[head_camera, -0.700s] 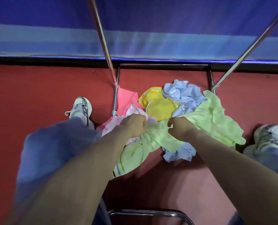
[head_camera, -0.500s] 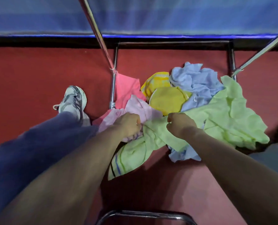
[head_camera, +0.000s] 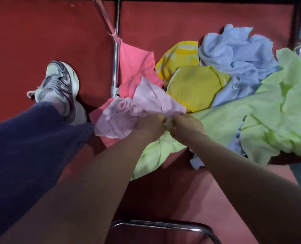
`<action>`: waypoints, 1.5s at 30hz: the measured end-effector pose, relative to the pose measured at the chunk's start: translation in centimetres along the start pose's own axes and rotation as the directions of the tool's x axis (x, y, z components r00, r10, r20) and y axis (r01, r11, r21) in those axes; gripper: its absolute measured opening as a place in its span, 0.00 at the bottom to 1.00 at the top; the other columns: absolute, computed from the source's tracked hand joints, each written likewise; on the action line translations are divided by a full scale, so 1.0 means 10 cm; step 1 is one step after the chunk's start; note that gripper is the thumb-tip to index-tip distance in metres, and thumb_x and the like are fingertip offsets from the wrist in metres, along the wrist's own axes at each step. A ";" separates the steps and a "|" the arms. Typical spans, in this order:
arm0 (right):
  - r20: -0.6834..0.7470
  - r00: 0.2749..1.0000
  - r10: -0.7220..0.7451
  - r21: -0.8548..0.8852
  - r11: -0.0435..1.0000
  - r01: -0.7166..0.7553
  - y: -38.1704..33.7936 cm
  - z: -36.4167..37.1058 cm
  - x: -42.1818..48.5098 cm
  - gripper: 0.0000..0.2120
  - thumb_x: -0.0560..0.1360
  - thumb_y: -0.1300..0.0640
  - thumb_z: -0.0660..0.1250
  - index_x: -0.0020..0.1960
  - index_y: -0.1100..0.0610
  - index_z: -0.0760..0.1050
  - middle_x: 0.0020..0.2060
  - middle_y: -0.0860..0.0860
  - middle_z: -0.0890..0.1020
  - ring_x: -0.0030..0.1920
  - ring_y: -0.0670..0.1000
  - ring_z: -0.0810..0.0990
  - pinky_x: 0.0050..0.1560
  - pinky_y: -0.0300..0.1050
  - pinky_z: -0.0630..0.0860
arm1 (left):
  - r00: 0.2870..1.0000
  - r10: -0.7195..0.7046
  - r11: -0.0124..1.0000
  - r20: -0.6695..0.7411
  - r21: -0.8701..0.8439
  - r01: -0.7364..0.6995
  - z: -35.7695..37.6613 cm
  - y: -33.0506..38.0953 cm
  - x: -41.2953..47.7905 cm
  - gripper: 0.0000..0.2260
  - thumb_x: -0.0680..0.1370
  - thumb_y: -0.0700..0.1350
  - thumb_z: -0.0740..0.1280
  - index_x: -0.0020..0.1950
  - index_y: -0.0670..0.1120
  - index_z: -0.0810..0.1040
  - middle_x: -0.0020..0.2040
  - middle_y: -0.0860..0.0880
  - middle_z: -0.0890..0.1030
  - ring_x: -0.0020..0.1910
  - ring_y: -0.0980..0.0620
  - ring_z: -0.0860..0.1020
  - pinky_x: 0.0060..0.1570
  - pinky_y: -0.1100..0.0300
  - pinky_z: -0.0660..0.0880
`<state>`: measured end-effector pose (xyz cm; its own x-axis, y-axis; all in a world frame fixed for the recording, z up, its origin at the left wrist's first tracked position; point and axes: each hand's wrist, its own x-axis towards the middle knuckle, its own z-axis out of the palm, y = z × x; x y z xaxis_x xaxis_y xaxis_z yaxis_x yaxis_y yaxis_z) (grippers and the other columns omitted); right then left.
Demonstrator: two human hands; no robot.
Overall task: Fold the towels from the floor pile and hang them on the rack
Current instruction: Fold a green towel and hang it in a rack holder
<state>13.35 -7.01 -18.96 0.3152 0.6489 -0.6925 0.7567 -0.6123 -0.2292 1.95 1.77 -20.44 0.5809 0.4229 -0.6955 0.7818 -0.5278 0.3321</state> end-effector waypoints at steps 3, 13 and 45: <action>-0.028 1.000 0.007 0.013 1.000 -0.006 -0.02 0.02 -0.02 0.18 0.76 0.51 0.63 0.65 0.54 0.73 0.62 0.54 0.77 0.63 0.58 0.76 0.56 0.48 0.74 | 1.000 0.001 0.998 0.004 -0.062 -0.001 0.04 0.04 -0.05 0.09 0.80 0.49 0.62 0.39 0.51 0.73 0.47 0.46 0.82 0.48 0.42 0.79 0.45 0.51 0.74; 0.037 0.999 0.034 0.163 0.986 -0.040 -0.09 -0.28 -0.64 0.13 0.77 0.50 0.62 0.59 0.49 0.79 0.59 0.54 0.80 0.60 0.58 0.78 0.55 0.47 0.74 | 0.996 0.071 0.997 0.049 0.039 -0.073 -0.44 0.49 -0.60 0.11 0.82 0.49 0.61 0.52 0.45 0.81 0.51 0.44 0.82 0.53 0.43 0.79 0.51 0.54 0.74; -0.540 0.837 0.085 0.569 0.770 0.289 -0.35 -2.77 -3.46 0.08 0.73 0.62 0.66 0.40 0.67 0.78 0.30 0.59 0.79 0.30 0.58 0.81 0.30 0.43 0.79 | 0.872 0.220 0.945 -0.438 -0.127 -0.302 -2.55 1.82 -3.26 0.15 0.70 0.38 0.73 0.54 0.52 0.78 0.43 0.45 0.86 0.39 0.45 0.82 0.42 0.55 0.79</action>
<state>15.69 -14.81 24.70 0.6374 0.7354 -0.2300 0.3480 -0.5412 -0.7655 3.01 -2.88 24.52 0.7774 0.5753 -0.2542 0.5920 -0.5328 0.6047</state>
